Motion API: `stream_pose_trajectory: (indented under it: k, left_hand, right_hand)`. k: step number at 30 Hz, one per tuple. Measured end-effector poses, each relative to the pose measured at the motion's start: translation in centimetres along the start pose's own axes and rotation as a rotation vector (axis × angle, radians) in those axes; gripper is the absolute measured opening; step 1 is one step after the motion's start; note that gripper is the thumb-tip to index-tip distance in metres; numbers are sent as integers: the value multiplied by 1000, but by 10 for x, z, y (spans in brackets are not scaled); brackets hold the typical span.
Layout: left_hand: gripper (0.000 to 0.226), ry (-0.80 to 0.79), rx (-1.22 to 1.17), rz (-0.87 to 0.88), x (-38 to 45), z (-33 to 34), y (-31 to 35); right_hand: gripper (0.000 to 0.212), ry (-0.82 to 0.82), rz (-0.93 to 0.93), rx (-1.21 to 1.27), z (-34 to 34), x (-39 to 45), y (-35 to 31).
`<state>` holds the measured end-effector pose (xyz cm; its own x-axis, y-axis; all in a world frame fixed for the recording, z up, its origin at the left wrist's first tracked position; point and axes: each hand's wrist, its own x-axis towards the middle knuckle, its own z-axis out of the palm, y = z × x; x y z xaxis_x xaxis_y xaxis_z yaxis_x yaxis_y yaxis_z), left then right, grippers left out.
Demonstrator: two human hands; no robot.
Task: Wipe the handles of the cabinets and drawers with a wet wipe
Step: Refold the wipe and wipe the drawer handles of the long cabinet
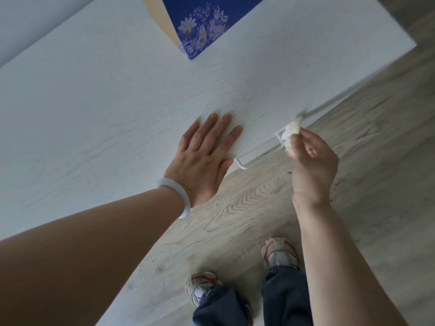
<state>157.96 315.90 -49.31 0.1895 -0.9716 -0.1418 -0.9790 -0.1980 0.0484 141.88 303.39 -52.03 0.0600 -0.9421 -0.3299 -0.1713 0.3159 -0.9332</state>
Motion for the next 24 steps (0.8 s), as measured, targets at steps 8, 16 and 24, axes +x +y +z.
stream_pose_trajectory:
  k: [8,16,24]
  left_hand:
    - [56,-6,-4,-2,0,-1,0]
    - [56,3,-13,1,0,0,-1]
    - [56,-6,-8,2,0,1,-2]
  right_hand:
    - [17,-224,-473,-520,-8,9,24]
    - [23,-234,-559,-806,8,-18,20]
    - [23,-437,-416,-728,23,-48,15]
